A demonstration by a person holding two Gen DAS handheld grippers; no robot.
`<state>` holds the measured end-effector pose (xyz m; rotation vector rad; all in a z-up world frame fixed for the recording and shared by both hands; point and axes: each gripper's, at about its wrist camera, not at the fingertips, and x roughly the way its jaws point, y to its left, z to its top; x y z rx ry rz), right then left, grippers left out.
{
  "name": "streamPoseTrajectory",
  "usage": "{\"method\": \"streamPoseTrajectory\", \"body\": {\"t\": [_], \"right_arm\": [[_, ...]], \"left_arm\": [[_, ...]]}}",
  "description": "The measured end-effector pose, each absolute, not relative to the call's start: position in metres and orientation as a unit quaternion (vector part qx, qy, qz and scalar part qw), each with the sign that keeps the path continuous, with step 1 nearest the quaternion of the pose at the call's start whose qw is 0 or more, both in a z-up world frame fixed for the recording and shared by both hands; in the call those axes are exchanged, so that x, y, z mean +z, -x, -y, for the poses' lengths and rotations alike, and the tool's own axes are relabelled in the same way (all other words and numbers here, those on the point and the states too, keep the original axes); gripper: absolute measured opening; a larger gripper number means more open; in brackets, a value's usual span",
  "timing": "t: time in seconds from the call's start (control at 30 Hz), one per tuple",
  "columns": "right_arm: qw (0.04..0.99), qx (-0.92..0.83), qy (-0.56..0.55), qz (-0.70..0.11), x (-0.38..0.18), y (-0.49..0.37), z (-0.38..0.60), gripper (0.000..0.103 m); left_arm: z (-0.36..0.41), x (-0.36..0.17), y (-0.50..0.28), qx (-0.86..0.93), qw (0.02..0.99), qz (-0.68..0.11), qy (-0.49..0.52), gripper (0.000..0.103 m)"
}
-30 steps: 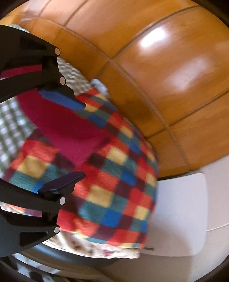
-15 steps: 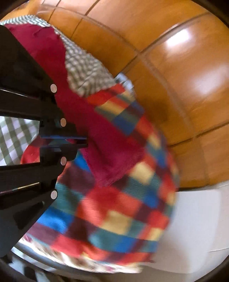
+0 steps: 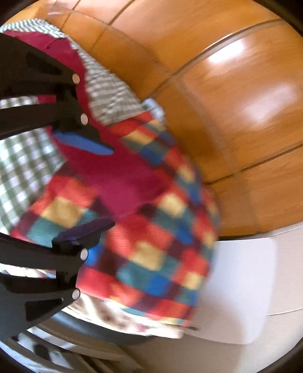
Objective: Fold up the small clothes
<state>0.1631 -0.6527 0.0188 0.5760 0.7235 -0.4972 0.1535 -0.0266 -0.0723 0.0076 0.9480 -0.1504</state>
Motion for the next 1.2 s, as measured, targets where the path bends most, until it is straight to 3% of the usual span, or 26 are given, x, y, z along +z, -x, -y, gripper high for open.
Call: {"method": "streamPoseTrajectory", "body": {"t": [0.2,0.27,0.3,0.5,0.63,0.8,0.83,0.87,0.93,1.2], "right_arm": [[0.836,-0.234,-0.354,-0.350,-0.035,-0.180,0.674,0.043],[0.832,-0.242,-0.357,-0.350,-0.036,-0.190,0.678,0.010],[0.830,-0.240,-0.359,-0.352,-0.033,-0.195,0.679,0.006],[0.865,-0.277,-0.253,-0.333,0.033,-0.196,0.670,0.000],[0.828,-0.317,-0.227,-0.403,0.009,-0.206,0.688,0.000],[0.833,-0.318,-0.241,-0.383,0.010,-0.188,0.680,0.000],[0.840,-0.312,-0.234,-0.378,0.015,-0.187,0.673,0.002],[0.850,-0.299,-0.220,-0.373,0.021,-0.188,0.660,0.011],[0.871,-0.257,-0.200,-0.368,0.031,-0.195,0.628,0.071],[0.903,-0.046,-0.122,-0.409,0.006,-0.269,0.458,0.070]], "left_arm": [[0.028,-0.072,-0.153,-0.071,0.887,-0.456,-0.006,0.098],[0.028,-0.072,-0.153,-0.069,0.887,-0.456,-0.007,0.098],[0.028,-0.071,-0.154,-0.069,0.887,-0.456,-0.007,0.098],[0.028,-0.071,-0.154,-0.070,0.886,-0.457,-0.007,0.098],[0.028,-0.071,-0.155,-0.072,0.885,-0.459,-0.006,0.098],[0.023,-0.062,-0.157,-0.082,0.877,-0.474,0.007,0.097],[0.022,-0.061,-0.157,-0.084,0.876,-0.475,0.011,0.096],[0.019,-0.057,-0.158,-0.086,0.876,-0.475,0.014,0.094],[0.014,-0.052,-0.160,-0.078,0.879,-0.470,0.014,0.092],[-0.014,-0.033,-0.202,-0.043,0.891,-0.451,0.040,0.080]]}}
